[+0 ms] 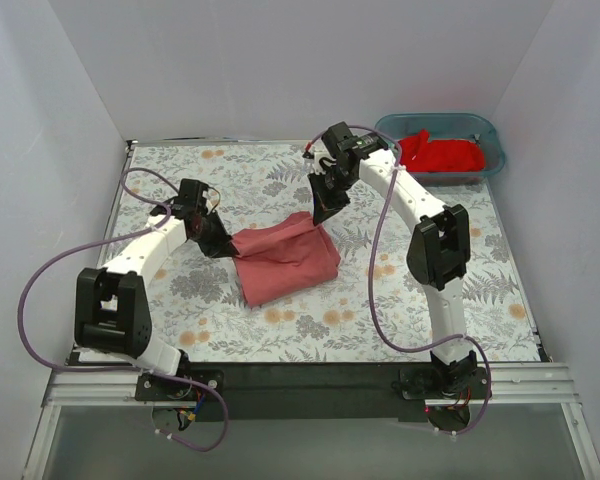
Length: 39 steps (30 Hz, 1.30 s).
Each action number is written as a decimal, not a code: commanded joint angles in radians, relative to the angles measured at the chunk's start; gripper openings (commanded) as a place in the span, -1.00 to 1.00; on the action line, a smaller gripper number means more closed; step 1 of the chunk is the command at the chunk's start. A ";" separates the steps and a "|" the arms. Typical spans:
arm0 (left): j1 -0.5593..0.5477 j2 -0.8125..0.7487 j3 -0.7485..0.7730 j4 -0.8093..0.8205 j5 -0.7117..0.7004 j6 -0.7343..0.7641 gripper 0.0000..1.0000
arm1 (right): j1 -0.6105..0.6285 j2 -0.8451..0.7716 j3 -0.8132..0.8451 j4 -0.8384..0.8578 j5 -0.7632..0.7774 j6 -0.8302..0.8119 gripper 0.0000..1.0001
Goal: Fold and stack the t-shirts
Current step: Fold the tshirt
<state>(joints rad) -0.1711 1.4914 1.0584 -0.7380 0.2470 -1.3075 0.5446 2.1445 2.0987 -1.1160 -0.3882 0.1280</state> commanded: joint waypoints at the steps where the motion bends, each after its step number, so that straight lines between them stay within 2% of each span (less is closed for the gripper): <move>1: 0.013 0.055 0.046 0.103 -0.052 0.031 -1.00 | -0.031 0.044 0.038 0.091 -0.040 0.005 -0.97; 12: 0.021 0.184 0.078 0.198 -0.163 0.039 -1.00 | -0.071 0.149 0.014 0.263 -0.084 0.042 -0.97; 19: 0.021 0.222 0.107 0.274 -0.164 0.063 -0.97 | -0.090 0.160 -0.011 0.352 -0.080 0.079 -0.97; 23: 0.021 0.224 0.121 0.313 -0.141 0.080 -0.96 | -0.095 0.132 -0.084 0.409 -0.072 0.101 -0.97; 25: 0.021 0.234 0.118 0.339 -0.138 0.085 -0.84 | -0.098 0.120 -0.104 0.442 -0.057 0.111 -0.93; 26: 0.021 0.242 0.117 0.347 -0.138 0.083 -0.78 | -0.100 0.117 -0.117 0.453 -0.052 0.119 -0.69; 28: 0.021 0.259 0.126 0.362 -0.150 0.085 -0.57 | -0.104 0.109 -0.144 0.484 -0.047 0.127 -0.56; 29: 0.021 0.260 0.130 0.367 -0.150 0.085 -0.46 | -0.106 0.104 -0.149 0.490 -0.046 0.128 -0.34; 30: 0.021 0.259 0.135 0.368 -0.153 0.088 -0.36 | -0.106 0.086 -0.154 0.496 -0.038 0.128 -0.28; 31: 0.021 0.253 0.146 0.371 -0.152 0.094 -0.09 | -0.106 0.072 -0.158 0.510 -0.032 0.127 -0.23; 32: 0.019 0.227 0.144 0.377 -0.153 0.097 0.05 | -0.106 0.055 -0.163 0.519 -0.026 0.125 -0.14; 34: 0.013 0.182 0.128 0.399 -0.156 0.108 0.30 | -0.106 -0.014 -0.207 0.565 0.011 0.119 -0.11; 36: 0.001 0.101 0.103 0.413 -0.170 0.117 0.36 | -0.106 -0.108 -0.282 0.629 0.025 0.130 -0.08; 37: -0.014 0.072 0.086 0.428 -0.189 0.122 0.36 | -0.107 -0.144 -0.384 0.680 0.025 0.137 -0.08; 39: -0.030 -0.015 0.023 0.443 -0.192 0.122 0.36 | -0.106 -0.243 -0.487 0.844 -0.016 0.156 -0.04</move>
<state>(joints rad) -0.1734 1.6421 1.1278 -0.3531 0.0887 -1.2110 0.4404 2.0701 1.7008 -0.5003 -0.3843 0.2615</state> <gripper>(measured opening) 0.676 0.474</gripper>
